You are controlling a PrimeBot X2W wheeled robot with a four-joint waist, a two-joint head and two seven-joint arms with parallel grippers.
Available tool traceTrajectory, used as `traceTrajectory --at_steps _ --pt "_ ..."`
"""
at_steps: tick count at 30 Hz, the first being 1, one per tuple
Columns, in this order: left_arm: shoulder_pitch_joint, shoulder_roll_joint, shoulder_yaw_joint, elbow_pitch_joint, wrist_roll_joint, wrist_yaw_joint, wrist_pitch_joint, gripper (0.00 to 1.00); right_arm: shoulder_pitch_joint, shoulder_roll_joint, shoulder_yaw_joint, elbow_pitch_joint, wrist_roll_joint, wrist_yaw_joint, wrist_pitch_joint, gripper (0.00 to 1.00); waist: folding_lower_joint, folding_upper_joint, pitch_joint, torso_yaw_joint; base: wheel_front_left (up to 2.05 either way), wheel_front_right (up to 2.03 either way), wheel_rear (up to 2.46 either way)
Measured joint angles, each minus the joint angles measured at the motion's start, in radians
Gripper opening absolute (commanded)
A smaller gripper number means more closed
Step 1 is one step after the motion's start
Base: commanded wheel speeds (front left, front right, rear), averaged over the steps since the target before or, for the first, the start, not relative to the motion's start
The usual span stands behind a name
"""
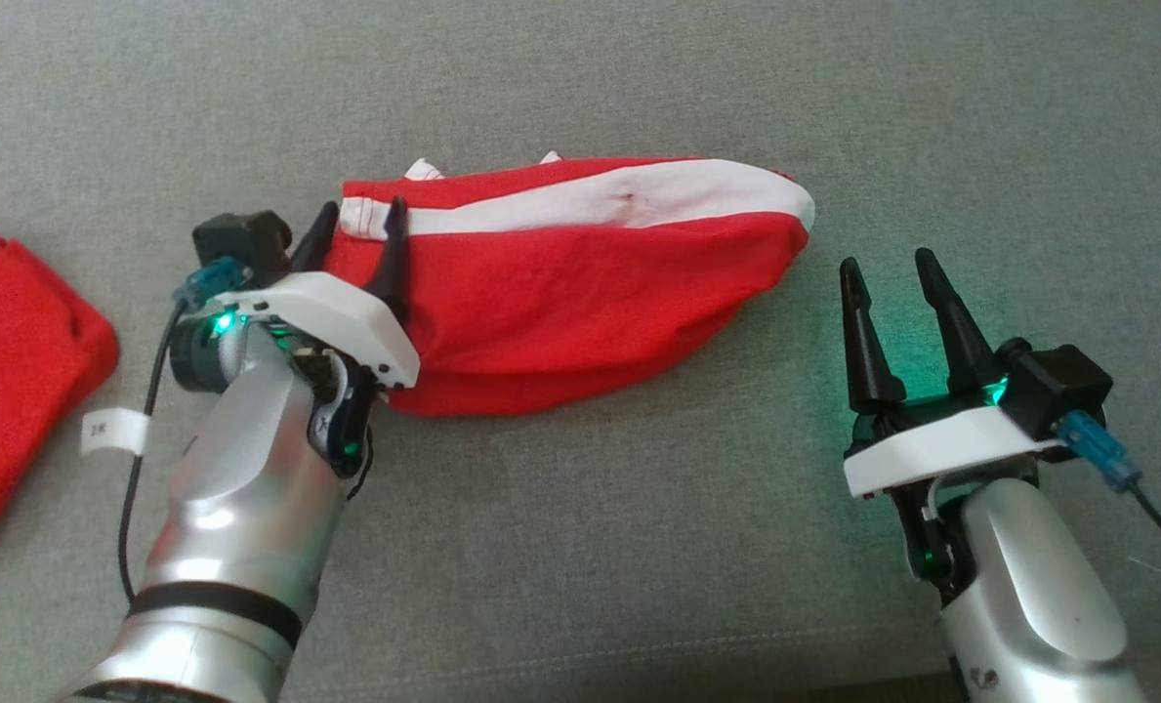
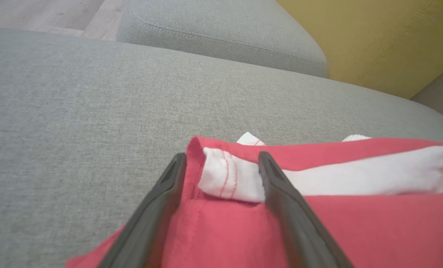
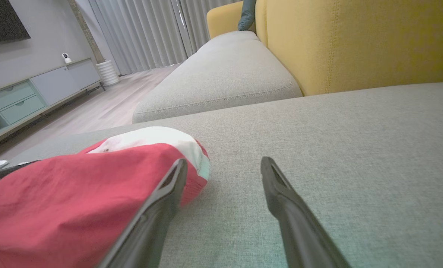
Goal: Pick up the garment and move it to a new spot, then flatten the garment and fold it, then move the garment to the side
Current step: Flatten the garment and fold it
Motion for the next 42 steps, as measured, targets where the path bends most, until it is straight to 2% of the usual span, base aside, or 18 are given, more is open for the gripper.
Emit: traceTrajectory --at_steps 11,12,13,14,15,17,19,26,33,42 --pt "0.001 0.0 -0.023 -0.022 -0.023 -0.01 0.0 1.0 -0.001 0.0 0.007 0.001 0.003 0.0 0.0 1.0 0.0 0.0 -0.004 -0.002 0.0 0.0 0.0" --pt "0.001 0.0 -0.024 -0.028 -0.022 -0.01 0.0 0.91 -0.001 0.0 0.007 0.002 0.003 0.0 0.0 1.0 0.0 0.0 -0.005 -0.002 0.0 0.0 0.0" --pt "0.001 0.0 -0.025 -0.031 -0.02 -0.01 0.0 0.74 -0.001 0.0 0.007 0.003 0.003 0.0 0.0 1.0 0.0 0.0 -0.007 -0.003 0.0 0.0 0.0" --pt "0.002 0.0 -0.026 -0.031 -0.019 -0.009 0.0 0.42 -0.001 0.0 0.007 0.004 0.003 0.0 0.0 1.0 0.0 0.0 -0.008 -0.003 0.0 0.0 0.0" --pt "0.002 0.0 -0.027 -0.031 -0.016 -0.008 0.0 0.38 -0.001 0.0 0.007 0.007 0.003 0.0 0.0 1.0 0.0 0.0 -0.01 -0.003 0.0 0.0 0.0" --pt "0.004 0.0 -0.028 -0.031 -0.015 -0.008 0.0 0.06 -0.001 0.0 0.007 0.009 0.003 0.0 0.0 1.0 0.0 0.0 -0.012 -0.003 0.0 0.0 0.0" --pt "0.006 0.0 -0.033 -0.028 -0.009 -0.008 0.0 0.0 -0.001 0.0 0.007 0.013 0.011 0.0 0.0 1.0 0.0 0.0 -0.014 -0.003 0.0 0.0 0.0" --pt "0.009 0.0 -0.036 -0.026 0.001 0.003 0.0 0.0 0.0 0.0 0.007 0.017 0.013 0.0 0.0 1.0 0.0 0.0 -0.03 0.0 0.0 0.0 0.0" --pt "0.068 0.0 -0.003 -0.188 0.029 0.041 0.0 0.0 0.007 0.0 -0.004 0.025 0.013 0.0 0.0 1.0 0.0 0.0 -0.08 0.019 0.0 0.0 0.0" --pt "0.285 0.002 0.005 -0.415 0.013 0.083 0.0 0.0 0.06 0.0 -0.001 0.04 0.046 0.0 0.0 1.0 -0.0001 0.0 -0.157 0.067 0.0 0.0 0.0"
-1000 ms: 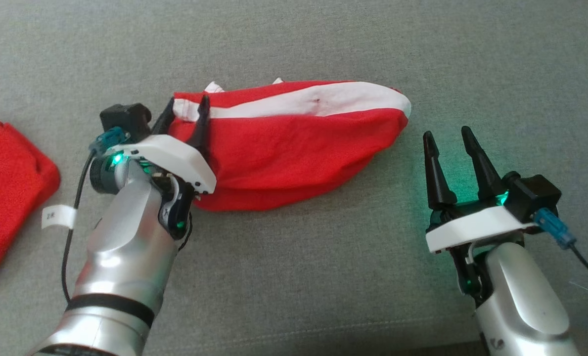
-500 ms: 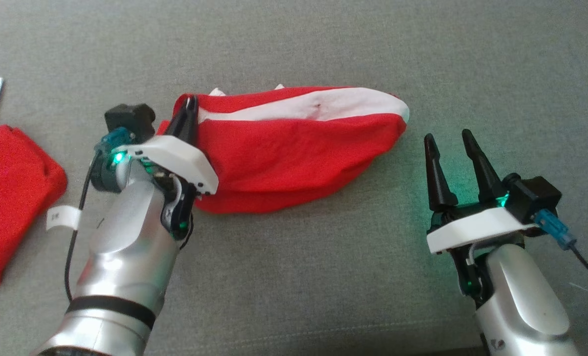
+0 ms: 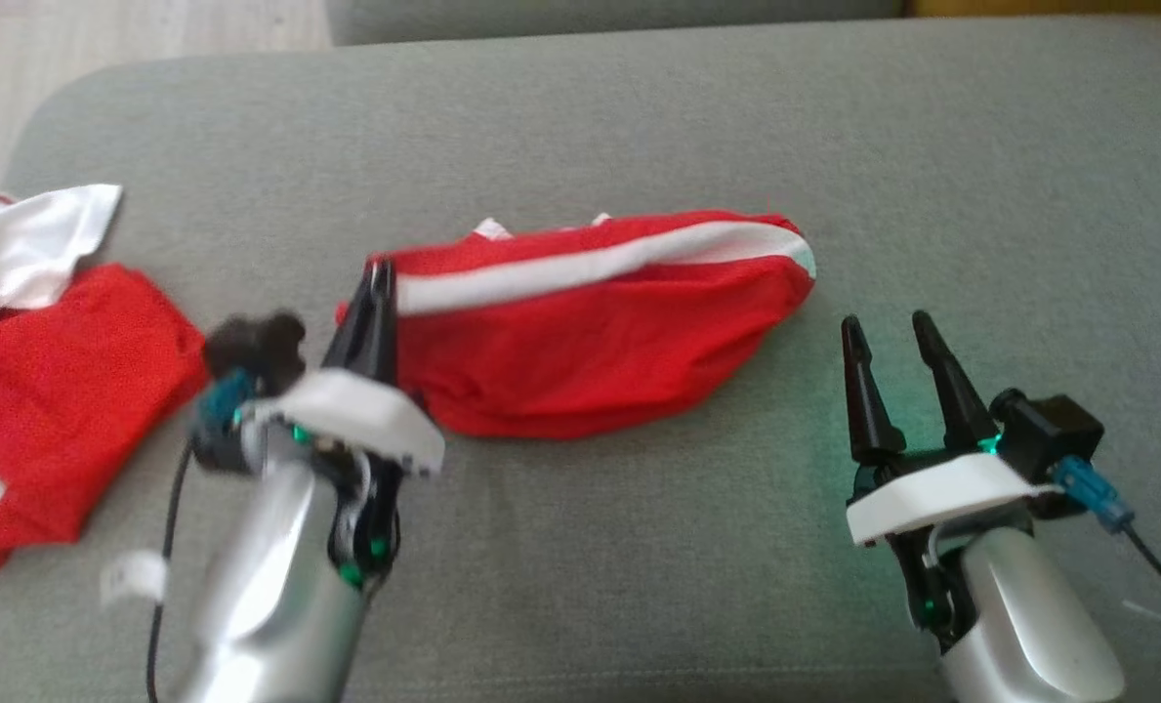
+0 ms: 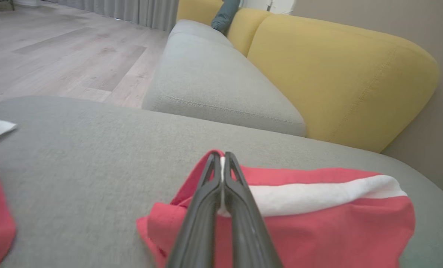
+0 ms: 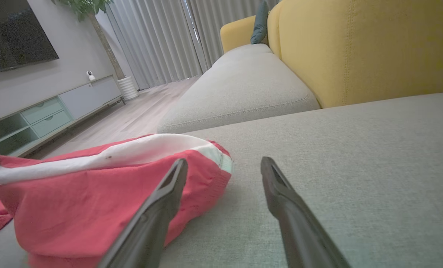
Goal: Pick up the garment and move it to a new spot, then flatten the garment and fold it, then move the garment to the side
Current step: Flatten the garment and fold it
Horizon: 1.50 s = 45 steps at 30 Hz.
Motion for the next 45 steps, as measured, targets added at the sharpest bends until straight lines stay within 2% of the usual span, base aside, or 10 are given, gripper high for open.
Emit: traceTrajectory --at_steps 7,14,19,24,30,43,45 --pt "0.171 0.002 -0.011 -0.114 -0.006 0.033 0.0 0.0 0.007 0.0 0.003 0.002 0.039 0.0 0.0 1.0 0.0 0.0 -0.005 0.045 0.0 0.0 0.0" --pt "0.198 0.004 -0.013 -0.137 -0.006 0.032 0.0 0.0 -0.04 -0.001 0.019 0.028 0.185 0.0 0.0 1.0 0.0 0.0 0.022 0.078 0.0 0.0 0.0" --pt "0.214 0.004 -0.011 -0.137 -0.006 0.032 0.0 0.0 -0.137 -0.027 0.11 0.092 0.337 0.0 0.0 1.0 0.0 0.0 0.042 0.101 0.0 0.0 0.0" --pt "0.215 0.004 -0.01 -0.136 -0.006 0.032 0.0 0.0 -0.213 -0.085 0.169 0.142 0.502 0.0 0.015 1.0 0.0 0.0 0.06 0.117 0.0 0.0 0.0" --pt "0.211 0.004 -0.012 -0.136 -0.006 0.032 0.0 0.0 -0.249 -0.132 0.276 0.152 0.652 0.0 0.05 1.0 0.0 0.0 0.082 0.125 0.0 0.0 0.0" --pt "0.183 0.004 -0.019 -0.132 -0.006 0.032 0.0 0.0 -0.338 -0.231 0.47 0.137 0.872 0.0 0.08 1.0 0.0 0.0 0.113 0.136 0.0 0.0 0.0" --pt "0.183 0.004 -0.02 -0.131 -0.006 0.032 0.0 0.0 -0.347 -0.243 0.492 0.136 0.89 0.0 0.078 0.86 0.0 0.0 0.115 0.138 0.0 0.0 0.0"
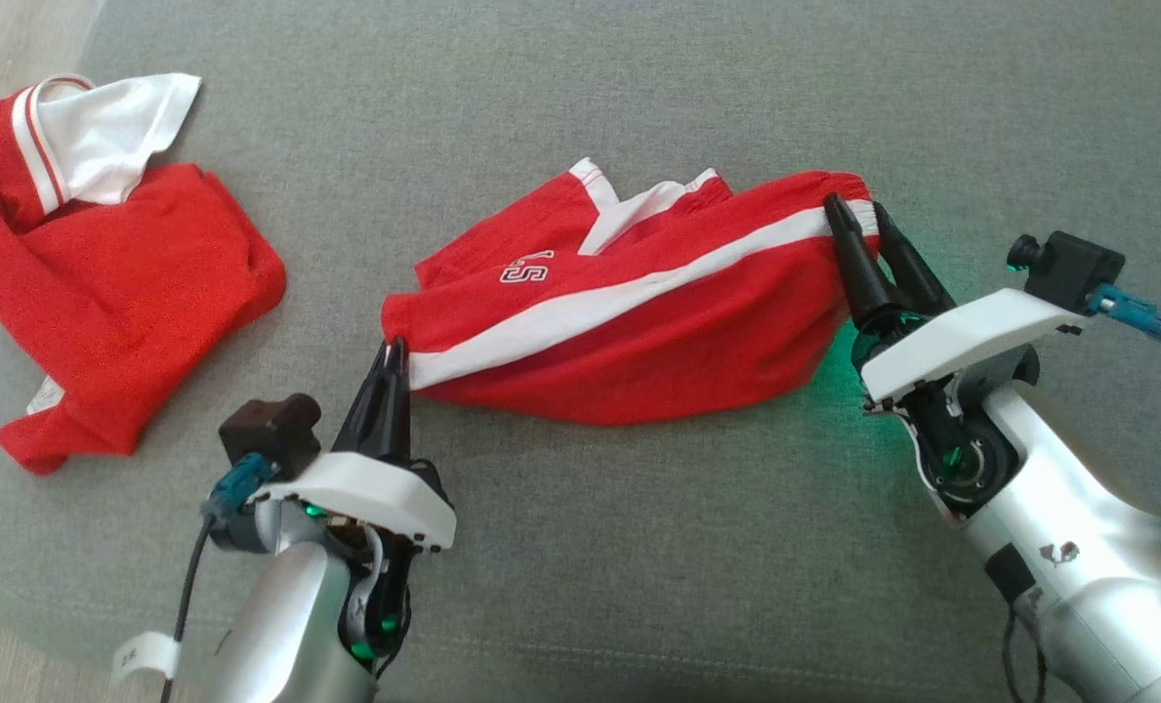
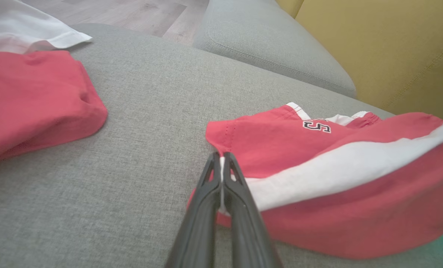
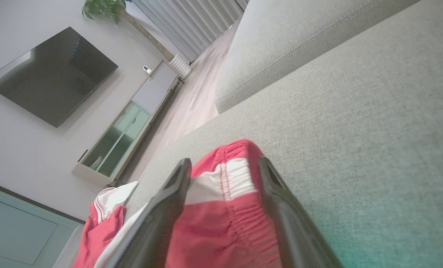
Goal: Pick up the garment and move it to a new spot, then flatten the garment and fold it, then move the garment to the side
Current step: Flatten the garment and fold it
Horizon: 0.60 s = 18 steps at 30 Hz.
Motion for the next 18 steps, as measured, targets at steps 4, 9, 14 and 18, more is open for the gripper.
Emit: traceTrajectory --at_steps 4,9,14,18 --pt "0.0 0.0 -0.002 0.0 0.0 0.0 0.0 0.0 -0.004 -0.015 0.04 -0.001 0.036 0.0 -0.01 0.42 0.0 0.0 0.002 0.001 0.0 0.0 0.0" --pt "-0.001 0.0 0.002 0.001 0.0 0.0 0.0 0.0 -0.016 -0.032 0.084 0.002 0.065 0.0 -0.025 0.0 0.0 0.0 0.005 -0.008 0.0 0.0 0.0" --pt "-0.018 0.0 0.006 0.003 0.001 -0.002 0.0 0.0 -0.026 -0.033 0.113 0.002 0.094 0.0 -0.042 0.0 0.0 0.0 0.001 -0.019 0.0 0.0 0.0" --pt "-0.032 0.0 0.015 -0.007 0.014 -0.011 0.0 0.0 -0.041 -0.035 0.121 -0.009 0.094 0.0 -0.055 0.0 0.0 0.0 -0.01 -0.029 0.0 0.0 0.0"
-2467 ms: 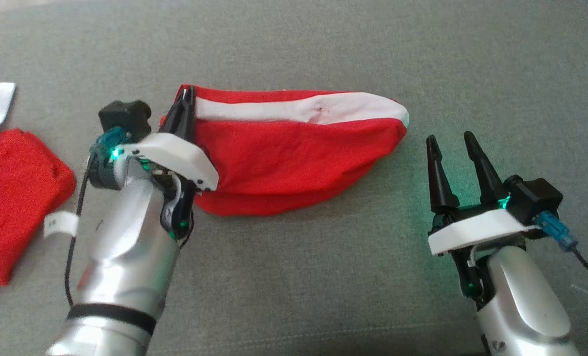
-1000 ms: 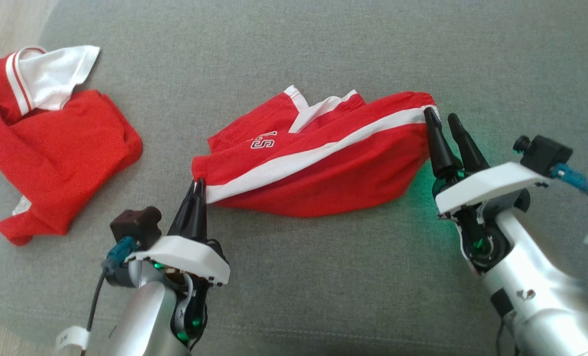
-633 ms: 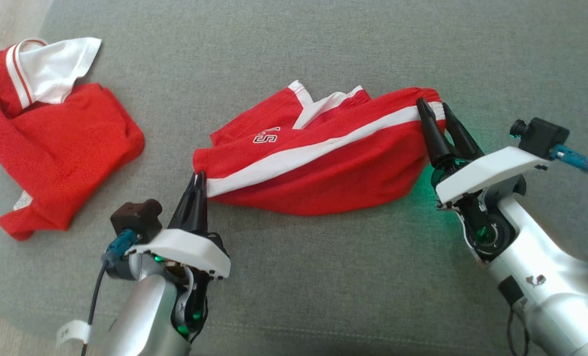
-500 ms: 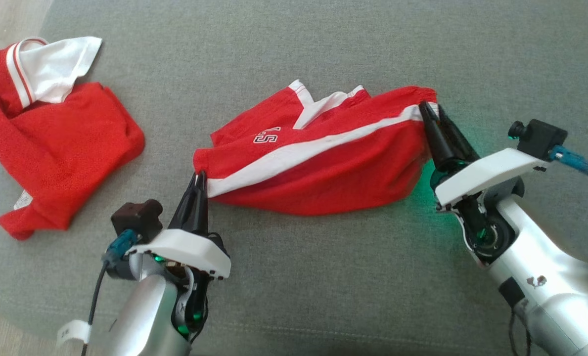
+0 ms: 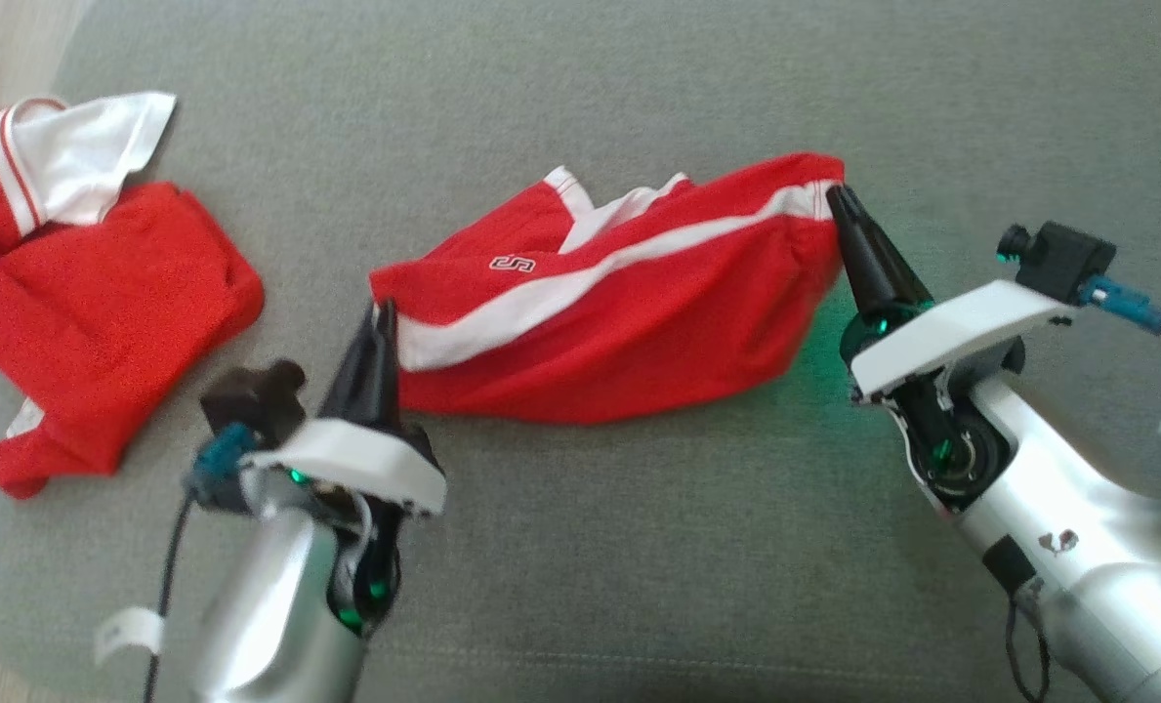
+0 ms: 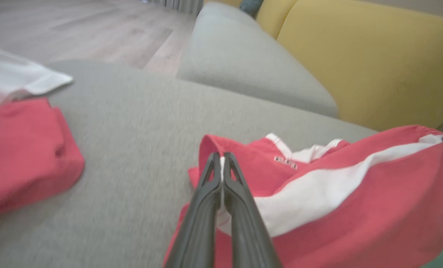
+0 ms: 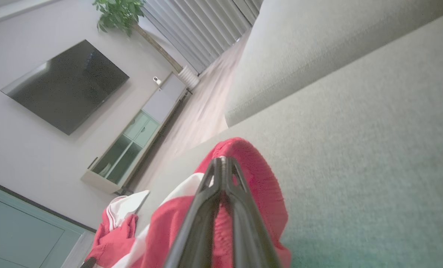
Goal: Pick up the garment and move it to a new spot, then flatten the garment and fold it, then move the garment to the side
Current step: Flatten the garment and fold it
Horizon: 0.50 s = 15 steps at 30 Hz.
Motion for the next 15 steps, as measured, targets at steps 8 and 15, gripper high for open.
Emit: traceTrajectory --at_steps 8,15 --pt "-0.143 0.017 0.066 -0.075 0.082 -0.057 0.0 0.0 -0.035 -0.013 -0.055 -0.113 -0.035 0.0 -0.016 0.0 0.0 0.0 -0.056 -0.052 0.0 0.0 0.0" --pt "-0.375 0.086 0.11 -0.099 0.114 -0.075 0.006 0.0 -0.143 -0.09 -0.101 -0.231 -0.08 0.0 -0.017 0.0 0.0 0.0 -0.084 -0.115 0.0 0.0 0.0"
